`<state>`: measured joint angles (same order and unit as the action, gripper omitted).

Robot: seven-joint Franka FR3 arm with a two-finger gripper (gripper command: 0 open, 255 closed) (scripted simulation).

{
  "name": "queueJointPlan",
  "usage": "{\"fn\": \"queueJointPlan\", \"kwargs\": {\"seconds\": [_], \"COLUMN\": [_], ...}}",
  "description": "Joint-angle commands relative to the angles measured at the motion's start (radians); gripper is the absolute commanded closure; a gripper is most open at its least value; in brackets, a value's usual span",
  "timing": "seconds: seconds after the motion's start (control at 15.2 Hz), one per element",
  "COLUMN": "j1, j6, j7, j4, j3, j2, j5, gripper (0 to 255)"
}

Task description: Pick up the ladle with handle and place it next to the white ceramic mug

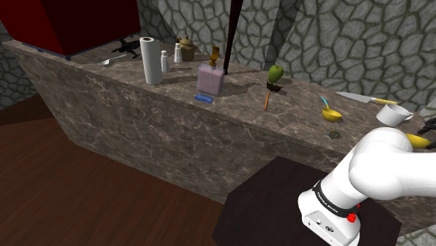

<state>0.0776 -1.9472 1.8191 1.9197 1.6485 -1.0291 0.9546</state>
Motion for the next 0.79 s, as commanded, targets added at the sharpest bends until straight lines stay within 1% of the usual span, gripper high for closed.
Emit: {"fn": "queueJointPlan", "kwargs": {"seconds": [0.0, 0.26, 0.73], "j1": [0.001, -0.036, -0.036], "j6": [0.002, 0.083, 0.084], "j7": [0.001, 0.03, 0.03], "j4": [-0.002, -0.041, -0.041], "j3": [0.0, -0.083, -0.083], "j2": [0.0, 0.036, 0.036], "j5": [-0.001, -0.064, -0.063], "gripper": [0, 0, 0]}}
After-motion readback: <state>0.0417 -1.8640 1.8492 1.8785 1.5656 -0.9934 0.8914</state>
